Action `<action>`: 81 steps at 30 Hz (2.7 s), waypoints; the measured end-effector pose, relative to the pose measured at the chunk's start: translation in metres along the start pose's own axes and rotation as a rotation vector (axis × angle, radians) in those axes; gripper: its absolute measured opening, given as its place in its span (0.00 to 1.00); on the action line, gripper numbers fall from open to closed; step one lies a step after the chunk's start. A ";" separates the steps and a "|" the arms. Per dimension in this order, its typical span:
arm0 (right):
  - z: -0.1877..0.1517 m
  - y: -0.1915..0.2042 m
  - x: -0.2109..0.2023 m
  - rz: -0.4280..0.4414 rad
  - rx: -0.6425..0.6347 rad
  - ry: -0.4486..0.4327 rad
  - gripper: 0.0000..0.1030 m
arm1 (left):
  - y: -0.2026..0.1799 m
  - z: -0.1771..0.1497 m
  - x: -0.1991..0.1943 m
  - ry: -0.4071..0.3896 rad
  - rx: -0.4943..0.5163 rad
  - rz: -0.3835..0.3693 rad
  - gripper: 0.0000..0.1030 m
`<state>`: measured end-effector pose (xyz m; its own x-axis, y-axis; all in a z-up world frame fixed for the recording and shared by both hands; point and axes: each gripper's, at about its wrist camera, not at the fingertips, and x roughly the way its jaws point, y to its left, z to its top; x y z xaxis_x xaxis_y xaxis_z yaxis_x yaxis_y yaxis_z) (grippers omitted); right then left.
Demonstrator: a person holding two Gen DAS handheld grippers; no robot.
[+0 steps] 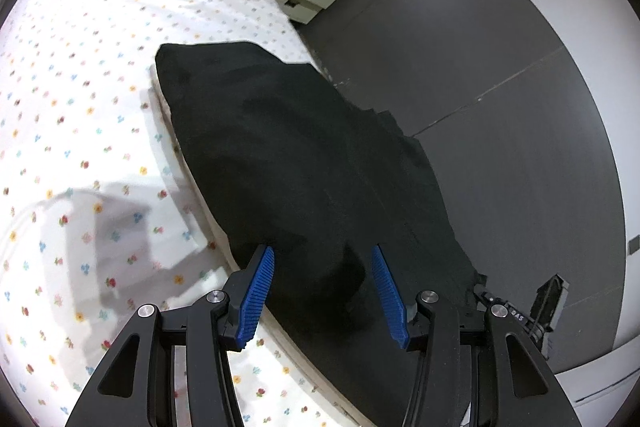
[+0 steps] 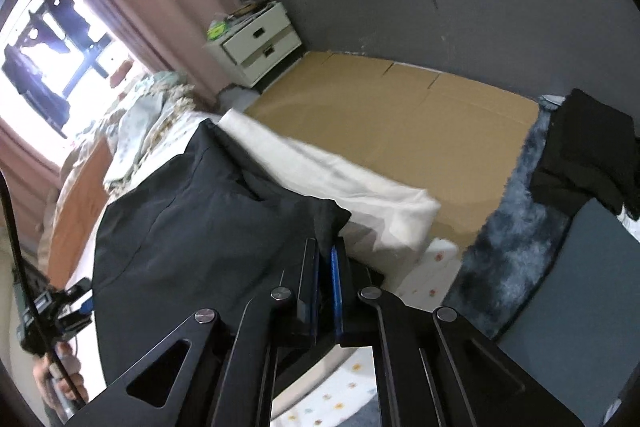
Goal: Fold large clothes
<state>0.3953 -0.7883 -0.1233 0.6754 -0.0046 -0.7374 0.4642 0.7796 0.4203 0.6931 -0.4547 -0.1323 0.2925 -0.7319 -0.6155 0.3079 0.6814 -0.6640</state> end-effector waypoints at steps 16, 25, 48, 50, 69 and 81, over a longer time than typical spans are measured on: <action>-0.002 -0.005 0.006 -0.146 0.039 0.030 0.22 | 0.000 -0.016 -0.014 0.018 0.085 0.069 0.55; -0.020 0.012 -0.068 -0.114 -0.005 -0.035 0.61 | -0.005 -0.024 -0.081 -0.047 0.096 0.071 0.81; -0.112 0.112 -0.242 -0.027 -0.154 -0.195 1.00 | -0.062 -0.121 -0.308 -0.298 0.356 0.173 0.99; -0.123 0.120 -0.254 -0.035 -0.167 -0.213 1.00 | -0.066 -0.134 -0.326 -0.316 0.404 0.189 0.99; -0.237 0.190 -0.366 0.058 -0.314 -0.351 1.00 | -0.055 -0.247 -0.478 -0.484 0.502 0.286 0.99; -0.303 0.219 -0.390 0.132 -0.405 -0.362 1.00 | -0.041 -0.319 -0.522 -0.569 0.480 0.363 1.00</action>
<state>0.0599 -0.4260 0.0964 0.8997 -0.0494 -0.4338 0.1530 0.9663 0.2071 0.2389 -0.1022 0.0808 0.8221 -0.4396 -0.3619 0.4212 0.8972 -0.1330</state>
